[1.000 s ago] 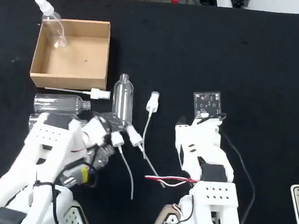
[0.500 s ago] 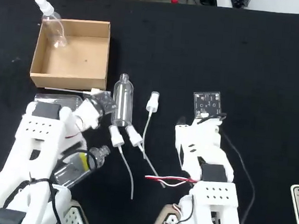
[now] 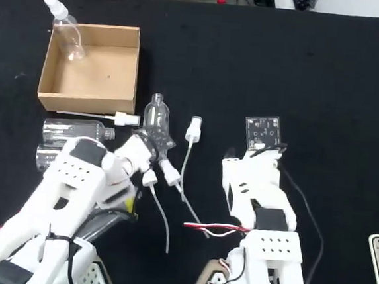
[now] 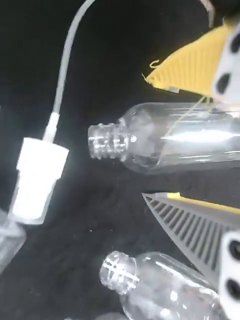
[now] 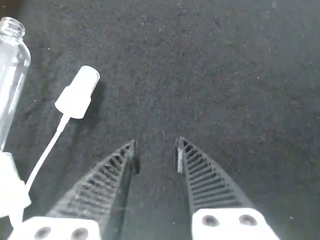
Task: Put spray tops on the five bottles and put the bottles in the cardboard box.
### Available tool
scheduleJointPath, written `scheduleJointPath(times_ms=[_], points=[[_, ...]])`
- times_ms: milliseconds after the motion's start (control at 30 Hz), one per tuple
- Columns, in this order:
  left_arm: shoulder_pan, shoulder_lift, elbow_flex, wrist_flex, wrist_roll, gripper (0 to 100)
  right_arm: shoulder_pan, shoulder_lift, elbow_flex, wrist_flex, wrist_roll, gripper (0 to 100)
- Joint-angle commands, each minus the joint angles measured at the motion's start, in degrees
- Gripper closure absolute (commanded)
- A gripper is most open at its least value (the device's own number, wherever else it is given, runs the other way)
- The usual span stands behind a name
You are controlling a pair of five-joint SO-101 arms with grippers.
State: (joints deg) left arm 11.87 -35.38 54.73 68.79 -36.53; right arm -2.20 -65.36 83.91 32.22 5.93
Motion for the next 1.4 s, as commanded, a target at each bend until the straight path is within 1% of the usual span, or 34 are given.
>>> scheduleJointPath(times_ms=[0, 300, 467, 633, 800, 867, 967, 1067, 1233, 1300, 1367], points=[[0.40, -0.53, 1.54, -4.04, 2.11, 69, 0.44, 0.31, -0.40, -1.58, 0.44, 87.4], [0.84, -0.53, 4.88, -4.31, 1.93, 69, 0.44, 0.31, -0.40, -1.58, 0.44, 87.4], [0.84, -0.53, 4.53, -4.40, 2.11, 69, 0.44, 0.31, -0.40, -1.58, 0.44, 87.4], [0.92, -0.53, 6.02, -7.12, 2.20, 69, 0.44, 0.31, -0.40, -1.58, 0.44, 87.4], [0.92, -0.53, 6.90, -6.68, 2.20, 69, 0.44, 0.31, -0.40, -1.58, 0.44, 87.4], [0.92, -0.53, 6.90, -6.68, 2.20, 73, 0.44, 0.31, -0.31, -1.58, 0.44, 87.4], [1.01, -0.53, 6.81, -6.68, 2.20, 82, 0.44, 0.31, -0.31, -1.58, 0.44, 87.4], [1.01, -1.14, 6.64, -6.68, 2.20, 89, 0.44, 0.31, -0.31, -1.67, 0.44, 87.4], [0.92, -1.14, 4.44, -6.33, 2.20, 89, 0.44, 0.31, -0.31, -1.67, 0.44, 87.4], [0.75, -1.23, 1.54, -3.08, 2.20, 89, 0.44, 0.31, -0.31, -1.67, 0.44, 87.4], [0.48, -1.23, -3.56, 2.73, 2.02, 90, 0.44, 0.31, -0.31, -1.67, 0.44, 87.4]])
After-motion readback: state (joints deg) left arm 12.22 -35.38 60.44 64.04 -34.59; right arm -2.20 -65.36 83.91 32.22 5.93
